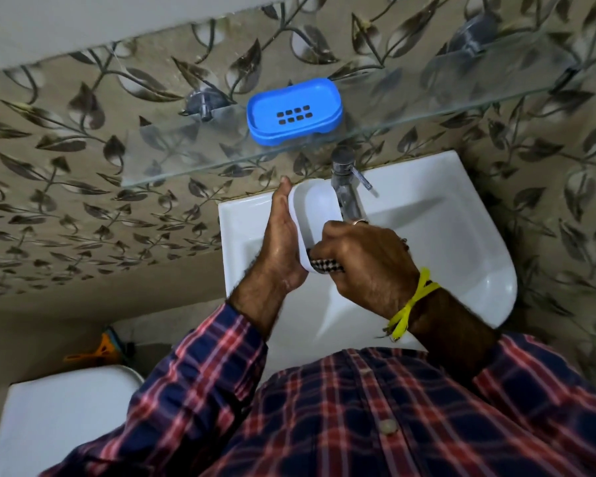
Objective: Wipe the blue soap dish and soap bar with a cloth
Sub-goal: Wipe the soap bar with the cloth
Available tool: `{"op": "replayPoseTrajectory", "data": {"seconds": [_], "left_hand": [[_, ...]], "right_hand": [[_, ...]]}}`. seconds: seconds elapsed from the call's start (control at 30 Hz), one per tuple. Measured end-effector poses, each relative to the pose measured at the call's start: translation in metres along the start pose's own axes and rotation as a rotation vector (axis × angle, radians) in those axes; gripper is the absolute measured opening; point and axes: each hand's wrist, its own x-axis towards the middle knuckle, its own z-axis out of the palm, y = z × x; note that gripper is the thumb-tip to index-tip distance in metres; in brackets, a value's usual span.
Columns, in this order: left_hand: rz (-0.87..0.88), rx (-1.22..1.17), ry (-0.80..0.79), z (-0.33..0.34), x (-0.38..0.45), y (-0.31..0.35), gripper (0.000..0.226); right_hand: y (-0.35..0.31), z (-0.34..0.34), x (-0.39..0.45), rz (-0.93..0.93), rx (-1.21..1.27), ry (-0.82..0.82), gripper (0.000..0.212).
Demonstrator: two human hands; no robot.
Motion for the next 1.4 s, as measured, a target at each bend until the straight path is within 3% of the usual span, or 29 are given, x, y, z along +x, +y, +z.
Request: {"op": "replayPoseTrajectory", "data": {"seconds": [0.07, 0.2, 0.33, 0.43, 0.57, 0.7, 0.8, 0.87, 0.93, 1.0, 1.1, 1.2, 1.3, 1.4], "left_hand": [[0.019, -0.001, 0.022, -0.001, 0.001, 0.003, 0.064], [0.026, -0.021, 0.063, 0.004, 0.001, -0.005, 0.062], [0.024, -0.012, 0.024, 0.006, -0.004, -0.002, 0.064], [0.096, 0.062, 0.003, 0.016, -0.008, -0.009, 0.063], [0.121, 0.045, -0.05, 0.014, -0.01, -0.003, 0.065], [0.124, 0.047, -0.082, 0.016, -0.011, -0.004, 0.069], [0.101, -0.019, -0.122, 0.016, -0.012, -0.004, 0.069], [0.111, -0.051, -0.107, 0.013, -0.013, 0.0, 0.067], [0.132, -0.039, -0.107, 0.014, -0.014, 0.0, 0.068], [0.135, -0.026, -0.128, 0.02, -0.017, -0.005, 0.071], [0.148, -0.102, -0.177, 0.02, -0.021, -0.007, 0.069], [0.186, 0.012, -0.168, 0.018, -0.023, -0.007, 0.073], [0.291, 0.214, -0.055, 0.022, -0.025, -0.011, 0.091], [0.382, 0.333, -0.029, 0.011, -0.026, -0.009, 0.068]], "right_hand": [[-0.002, 0.001, -0.001, -0.004, -0.052, -0.011, 0.032], [0.0, -0.001, 0.002, 0.17, -0.05, 0.078, 0.025], [-0.005, 0.01, 0.0, 0.187, -0.071, 0.031, 0.022], [-0.004, 0.013, 0.007, 0.339, -0.073, 0.159, 0.009], [-0.002, 0.018, 0.01, 0.341, 0.118, 0.262, 0.012], [-0.002, 0.015, 0.017, 0.439, 0.089, 0.387, 0.006], [-0.006, 0.005, 0.021, 0.311, 0.14, 0.466, 0.007], [-0.003, 0.006, 0.015, 0.209, 0.084, 0.358, 0.009], [0.0, 0.008, 0.013, 0.285, 0.016, 0.315, 0.008], [-0.004, 0.006, 0.017, 0.371, 0.065, 0.437, 0.008], [-0.015, 0.004, 0.024, 0.255, 0.159, 0.513, 0.01], [-0.005, 0.005, 0.025, 0.278, 0.178, 0.452, 0.012], [-0.003, 0.003, 0.028, 0.33, 0.265, 0.566, 0.009], [-0.003, 0.0, 0.023, 0.106, 0.32, 0.438, 0.007]]}}
